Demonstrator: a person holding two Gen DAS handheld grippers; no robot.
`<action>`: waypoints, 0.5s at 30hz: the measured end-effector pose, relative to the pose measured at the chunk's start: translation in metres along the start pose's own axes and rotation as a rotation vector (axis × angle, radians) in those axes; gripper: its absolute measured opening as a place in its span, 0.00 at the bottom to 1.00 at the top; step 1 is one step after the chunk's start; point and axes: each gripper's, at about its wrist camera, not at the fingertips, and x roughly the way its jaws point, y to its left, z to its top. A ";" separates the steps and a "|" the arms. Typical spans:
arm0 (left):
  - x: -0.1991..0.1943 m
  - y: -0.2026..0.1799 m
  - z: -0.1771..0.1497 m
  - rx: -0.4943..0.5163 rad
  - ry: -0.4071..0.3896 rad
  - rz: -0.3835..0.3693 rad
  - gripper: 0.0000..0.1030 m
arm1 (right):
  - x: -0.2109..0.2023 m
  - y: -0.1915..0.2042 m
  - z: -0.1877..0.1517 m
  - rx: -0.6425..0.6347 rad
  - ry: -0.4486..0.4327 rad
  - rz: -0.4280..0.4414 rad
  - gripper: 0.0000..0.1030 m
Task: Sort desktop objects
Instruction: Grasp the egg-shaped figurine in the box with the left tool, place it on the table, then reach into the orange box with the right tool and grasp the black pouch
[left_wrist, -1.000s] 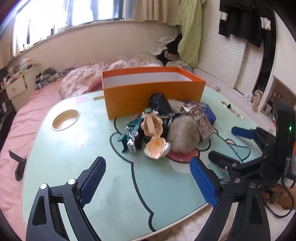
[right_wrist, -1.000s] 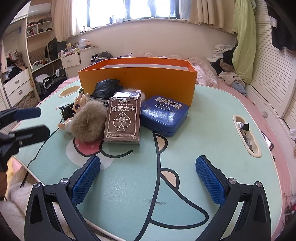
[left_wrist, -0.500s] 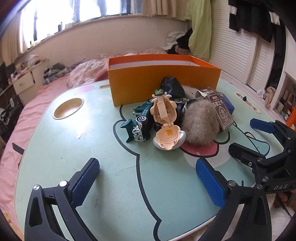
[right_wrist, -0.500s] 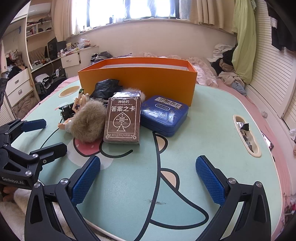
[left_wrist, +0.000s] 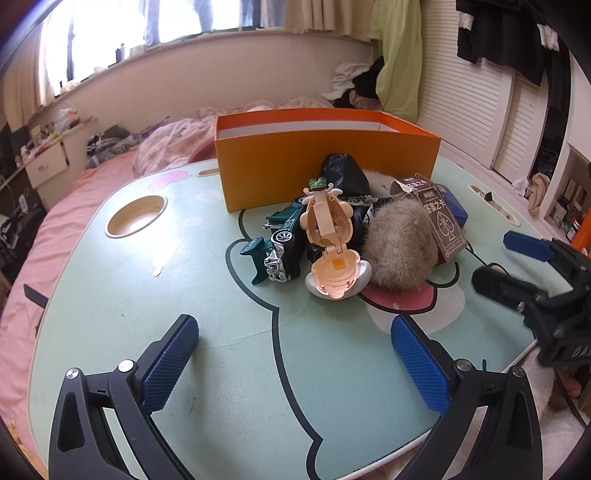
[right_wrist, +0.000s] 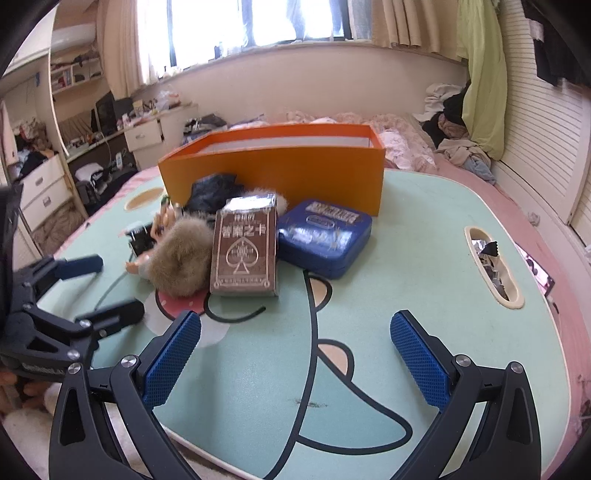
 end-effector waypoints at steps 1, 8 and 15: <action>0.001 0.000 0.000 0.000 0.000 0.002 1.00 | -0.007 -0.003 0.007 0.025 -0.043 0.006 0.99; 0.001 0.000 0.001 0.001 0.001 0.000 1.00 | 0.013 0.016 0.124 0.042 -0.042 0.024 0.99; 0.001 -0.001 0.000 0.001 -0.001 0.001 1.00 | 0.112 0.022 0.171 0.061 0.152 -0.040 0.99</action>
